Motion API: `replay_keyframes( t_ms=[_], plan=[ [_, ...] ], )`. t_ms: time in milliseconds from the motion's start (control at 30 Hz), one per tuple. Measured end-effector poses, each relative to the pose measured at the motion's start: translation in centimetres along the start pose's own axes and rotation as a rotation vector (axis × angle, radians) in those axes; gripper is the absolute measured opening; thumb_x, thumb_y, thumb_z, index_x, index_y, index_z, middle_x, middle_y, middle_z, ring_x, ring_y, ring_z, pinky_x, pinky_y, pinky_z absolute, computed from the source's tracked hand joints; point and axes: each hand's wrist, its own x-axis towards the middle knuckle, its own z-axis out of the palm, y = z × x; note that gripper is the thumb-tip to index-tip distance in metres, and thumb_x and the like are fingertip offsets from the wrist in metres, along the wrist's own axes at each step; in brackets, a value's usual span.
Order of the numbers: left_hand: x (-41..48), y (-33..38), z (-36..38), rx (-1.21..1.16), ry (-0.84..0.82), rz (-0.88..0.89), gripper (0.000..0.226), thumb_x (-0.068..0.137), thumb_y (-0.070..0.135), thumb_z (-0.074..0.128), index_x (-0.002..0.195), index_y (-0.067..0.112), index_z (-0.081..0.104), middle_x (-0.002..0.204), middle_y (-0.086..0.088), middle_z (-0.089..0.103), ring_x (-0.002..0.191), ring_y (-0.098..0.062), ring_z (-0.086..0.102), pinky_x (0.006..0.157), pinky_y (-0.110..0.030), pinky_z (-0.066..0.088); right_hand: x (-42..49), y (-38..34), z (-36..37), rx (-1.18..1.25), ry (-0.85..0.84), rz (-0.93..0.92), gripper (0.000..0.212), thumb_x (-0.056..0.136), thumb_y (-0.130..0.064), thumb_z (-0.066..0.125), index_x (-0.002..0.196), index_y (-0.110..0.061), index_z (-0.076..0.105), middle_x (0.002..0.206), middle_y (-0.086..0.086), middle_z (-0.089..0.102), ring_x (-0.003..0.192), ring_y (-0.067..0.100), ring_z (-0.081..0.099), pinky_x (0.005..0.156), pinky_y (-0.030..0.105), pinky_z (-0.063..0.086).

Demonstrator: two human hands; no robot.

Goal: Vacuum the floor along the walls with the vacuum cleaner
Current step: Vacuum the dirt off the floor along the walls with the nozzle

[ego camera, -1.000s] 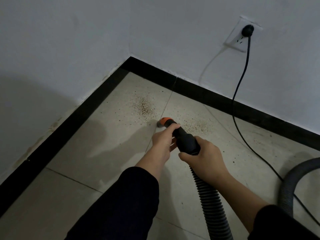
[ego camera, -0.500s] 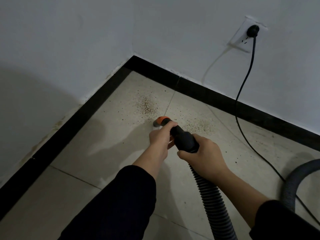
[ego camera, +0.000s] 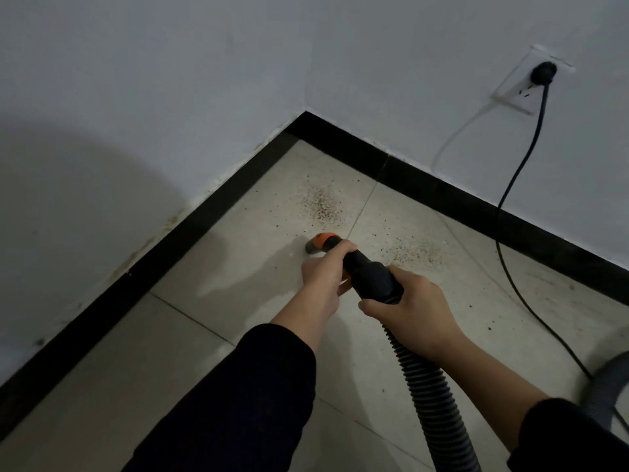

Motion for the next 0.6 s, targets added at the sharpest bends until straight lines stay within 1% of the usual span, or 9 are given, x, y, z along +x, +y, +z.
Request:
replay_keyframes(
  t_ms=[100, 200, 267, 333, 367, 433, 500, 600],
  plan=[
    [-0.4, -0.2, -0.8, 0.014, 0.018, -0.007, 0.038, 0.078, 0.017, 0.075, 0.110, 0.003, 0.060, 0.088, -0.008, 0.068, 0.075, -0.018, 0.068, 0.054, -0.025, 0.056, -0.7, -0.4, 0.4, 0.010, -0.012, -0.015, 0.024, 0.072, -0.030, 0.075, 0.090, -0.021, 0.061, 0.074, 0.002, 0.064, 0.066, 0.018, 0.058, 0.055, 0.029, 0.046],
    [-0.7, -0.2, -1.5, 0.038, 0.013, -0.015, 0.027, 0.080, 0.017, 0.070, 0.101, 0.006, 0.058, 0.084, -0.007, 0.065, 0.073, -0.017, 0.065, 0.056, -0.026, 0.055, -1.3, -0.7, 0.6, 0.022, -0.031, -0.031, 0.026, 0.073, -0.031, 0.074, 0.093, -0.020, 0.063, 0.074, 0.002, 0.065, 0.066, 0.018, 0.060, 0.059, 0.034, 0.050],
    [-0.9, -0.3, -2.1, 0.051, 0.011, -0.009, 0.021, 0.080, 0.017, 0.068, 0.094, 0.009, 0.055, 0.086, -0.007, 0.064, 0.076, -0.018, 0.064, 0.061, -0.028, 0.057, -1.6, -0.8, 0.7, 0.020, -0.042, -0.043, 0.028, 0.073, -0.032, 0.074, 0.095, -0.020, 0.063, 0.075, 0.002, 0.066, 0.066, 0.018, 0.060, 0.061, 0.036, 0.051],
    [-1.0, -0.4, -2.7, 0.049, 0.015, 0.003, 0.021, 0.080, 0.017, 0.068, 0.092, 0.010, 0.052, 0.089, -0.008, 0.063, 0.083, -0.021, 0.066, 0.070, -0.032, 0.059, -1.8, -0.9, 0.8, 0.022, -0.055, -0.054, 0.029, 0.073, -0.033, 0.074, 0.096, -0.019, 0.063, 0.076, 0.002, 0.066, 0.067, 0.018, 0.061, 0.062, 0.037, 0.053],
    [-1.1, -0.4, -2.9, 0.045, 0.017, 0.008, 0.022, 0.079, 0.017, 0.068, 0.093, 0.010, 0.052, 0.091, -0.009, 0.063, 0.087, -0.023, 0.066, 0.074, -0.034, 0.059, -1.9, -1.0, 0.9, 0.021, -0.061, -0.061, 0.029, 0.073, -0.033, 0.074, 0.096, -0.020, 0.063, 0.076, 0.002, 0.066, 0.067, 0.018, 0.061, 0.062, 0.038, 0.053],
    [-1.3, -0.4, -3.4, 0.044, 0.018, 0.013, 0.028, 0.079, 0.018, 0.069, 0.101, 0.008, 0.054, 0.094, -0.010, 0.064, 0.093, -0.025, 0.067, 0.076, -0.035, 0.060, -2.0, -1.3, 1.1, 0.017, -0.070, -0.075, 0.029, 0.073, -0.034, 0.074, 0.096, -0.020, 0.063, 0.074, 0.002, 0.065, 0.066, 0.017, 0.060, 0.062, 0.037, 0.052],
    [-1.4, -0.4, -3.8, 0.044, 0.023, 0.014, 0.032, 0.079, 0.018, 0.068, 0.106, 0.007, 0.054, 0.096, -0.011, 0.065, 0.094, -0.025, 0.067, 0.075, -0.035, 0.059, -2.2, -1.5, 1.2, 0.019, -0.076, -0.087, 0.028, 0.072, -0.033, 0.074, 0.094, -0.019, 0.063, 0.073, 0.002, 0.064, 0.065, 0.018, 0.060, 0.061, 0.036, 0.051],
    [-1.5, -0.5, -4.3, 0.046, 0.027, 0.015, 0.031, 0.079, 0.019, 0.068, 0.105, 0.008, 0.055, 0.095, -0.011, 0.065, 0.092, -0.024, 0.066, 0.069, -0.033, 0.058, -2.5, -1.6, 1.4, 0.025, -0.089, -0.101, 0.027, 0.073, -0.032, 0.074, 0.093, -0.019, 0.063, 0.073, 0.003, 0.064, 0.065, 0.018, 0.060, 0.060, 0.035, 0.050]
  ],
)
